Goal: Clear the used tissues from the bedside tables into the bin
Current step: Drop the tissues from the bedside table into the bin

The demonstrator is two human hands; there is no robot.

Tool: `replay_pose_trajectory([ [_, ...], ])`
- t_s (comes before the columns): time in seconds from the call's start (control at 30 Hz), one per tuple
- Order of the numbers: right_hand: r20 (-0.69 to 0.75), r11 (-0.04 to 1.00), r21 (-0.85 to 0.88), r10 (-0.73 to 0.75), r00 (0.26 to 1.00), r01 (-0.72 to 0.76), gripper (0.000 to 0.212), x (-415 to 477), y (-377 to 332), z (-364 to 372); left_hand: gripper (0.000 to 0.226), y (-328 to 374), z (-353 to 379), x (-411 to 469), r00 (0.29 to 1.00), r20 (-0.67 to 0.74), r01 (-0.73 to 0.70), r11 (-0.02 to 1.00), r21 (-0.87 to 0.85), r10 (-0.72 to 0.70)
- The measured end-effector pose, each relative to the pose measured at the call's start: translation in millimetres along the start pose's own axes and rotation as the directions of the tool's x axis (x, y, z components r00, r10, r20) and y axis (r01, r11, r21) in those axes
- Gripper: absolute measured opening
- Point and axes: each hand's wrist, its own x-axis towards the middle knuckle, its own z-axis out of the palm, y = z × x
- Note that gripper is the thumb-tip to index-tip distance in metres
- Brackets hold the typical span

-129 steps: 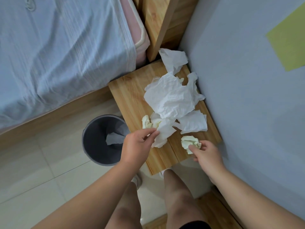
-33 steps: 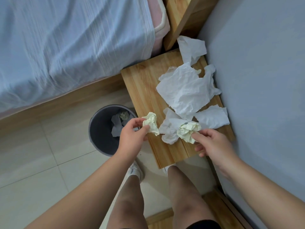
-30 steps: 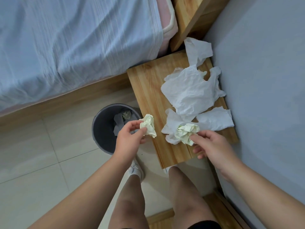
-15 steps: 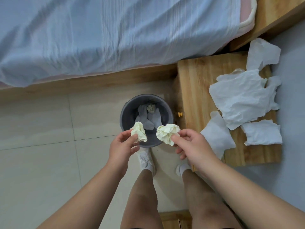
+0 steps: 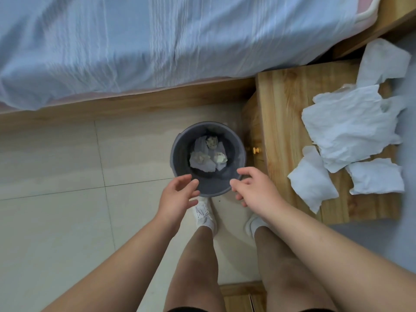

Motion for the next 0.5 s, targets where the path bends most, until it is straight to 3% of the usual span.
replay_pose_trajectory([
  [0.13, -0.050, 1.000, 0.024, 0.000, 0.999, 0.002, 0.021, -21, 15, -31, 0.017, 8, 25, -20, 1.000, 0.024, -0.010, 0.997, 0.077, 0.008],
  [0.3, -0.370, 0.999, -0.010, -0.048, 0.928, 0.047, 0.012, -39, 50, -88, 0.016, 30, 90, -46, 0.985, 0.146, -0.125, 0.961, 0.247, 0.091],
  [0.4, -0.535, 0.995, -0.070, -0.101, 0.838, 0.075, 0.039, -43, 71, -119, 0.018, 39, 133, -57, 0.961, 0.244, -0.217, 0.900, 0.378, 0.129],
  [0.5, -0.523, 0.985, -0.168, -0.065, 0.850, -0.029, 0.075, -34, 90, -137, 0.016, 42, 168, -62, 0.941, 0.312, -0.260, 0.874, 0.411, 0.133],
])
